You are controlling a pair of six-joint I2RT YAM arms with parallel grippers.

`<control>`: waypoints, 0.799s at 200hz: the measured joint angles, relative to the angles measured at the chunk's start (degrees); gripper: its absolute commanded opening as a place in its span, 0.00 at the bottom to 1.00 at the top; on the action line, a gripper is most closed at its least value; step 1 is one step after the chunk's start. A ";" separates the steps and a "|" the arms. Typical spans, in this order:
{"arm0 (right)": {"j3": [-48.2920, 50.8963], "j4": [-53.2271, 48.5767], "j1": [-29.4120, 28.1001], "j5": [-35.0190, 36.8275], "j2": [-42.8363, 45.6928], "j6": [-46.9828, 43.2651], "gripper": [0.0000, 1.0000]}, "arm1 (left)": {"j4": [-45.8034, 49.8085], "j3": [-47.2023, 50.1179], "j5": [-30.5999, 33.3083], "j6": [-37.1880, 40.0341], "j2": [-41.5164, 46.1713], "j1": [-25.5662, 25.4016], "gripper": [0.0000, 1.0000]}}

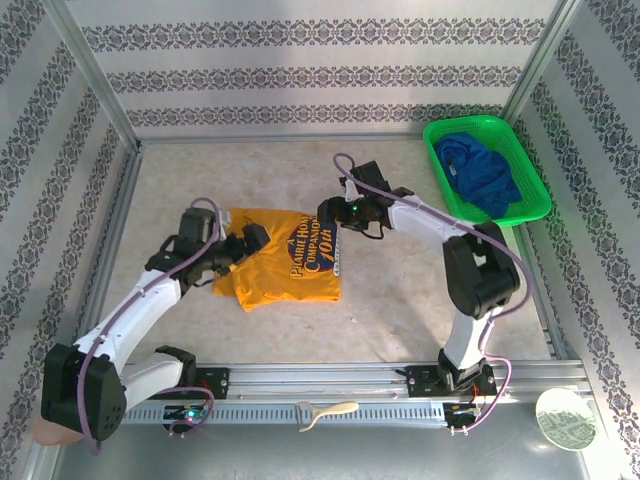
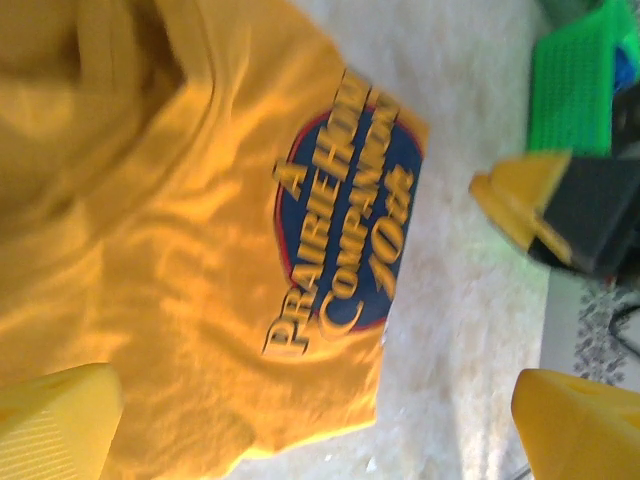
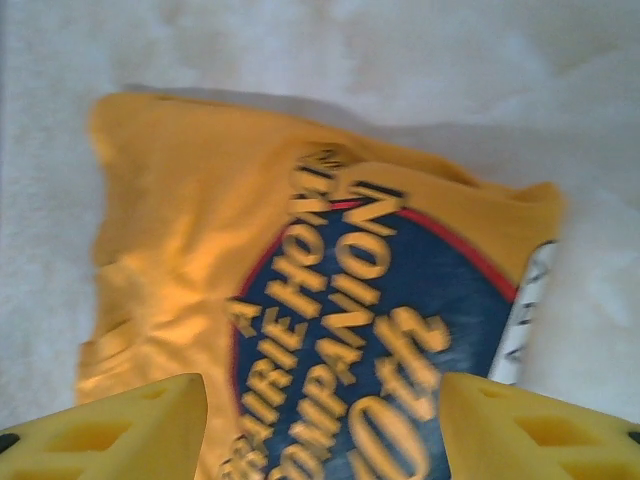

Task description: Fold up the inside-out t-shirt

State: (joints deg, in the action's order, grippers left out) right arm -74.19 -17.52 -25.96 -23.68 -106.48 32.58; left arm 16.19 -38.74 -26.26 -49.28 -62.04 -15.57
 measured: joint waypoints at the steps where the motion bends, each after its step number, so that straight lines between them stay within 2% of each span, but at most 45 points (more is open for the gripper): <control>1: -0.22 -0.15 0.02 0.09 -0.42 0.04 0.64 | -0.15 0.39 0.15 -0.28 0.04 -0.33 1.00; 32: -4.70 -3.48 -0.07 1.14 -7.52 0.33 0.64 | -2.60 5.99 2.73 -4.33 -1.18 -4.81 1.00; 44: -5.88 -4.09 -0.07 1.88 -9.33 0.92 0.59 | -3.76 6.56 3.50 -5.25 -2.78 -5.07 1.00; 54: -6.25 -4.20 -0.02 2.51 -10.29 1.79 0.49 | -4.87 6.67 4.26 -5.62 -4.15 -5.05 1.00; 69: -6.01 -4.00 0.33 3.15 -10.93 3.26 0.18 | -6.32 6.69 5.38 -5.73 -6.19 -5.07 0.99; 81: -4.76 -3.10 0.85 3.30 -10.88 4.94 0.00 | -7.23 6.71 6.43 -5.86 -7.96 -5.05 0.99; 115: 5.33 1.66 2.86 5.07 -4.94 7.96 0.00 | -9.31 5.53 7.93 -5.14 -15.67 -4.81 0.99; 160: 29.64 7.54 3.61 10.93 14.40 15.69 0.00 | -8.85 -11.72 6.88 1.73 -31.89 -3.76 1.00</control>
State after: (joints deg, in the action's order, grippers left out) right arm -44.56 -9.98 -22.35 -12.75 -92.07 48.27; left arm 7.33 -50.46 -19.38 -47.55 -93.93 -19.33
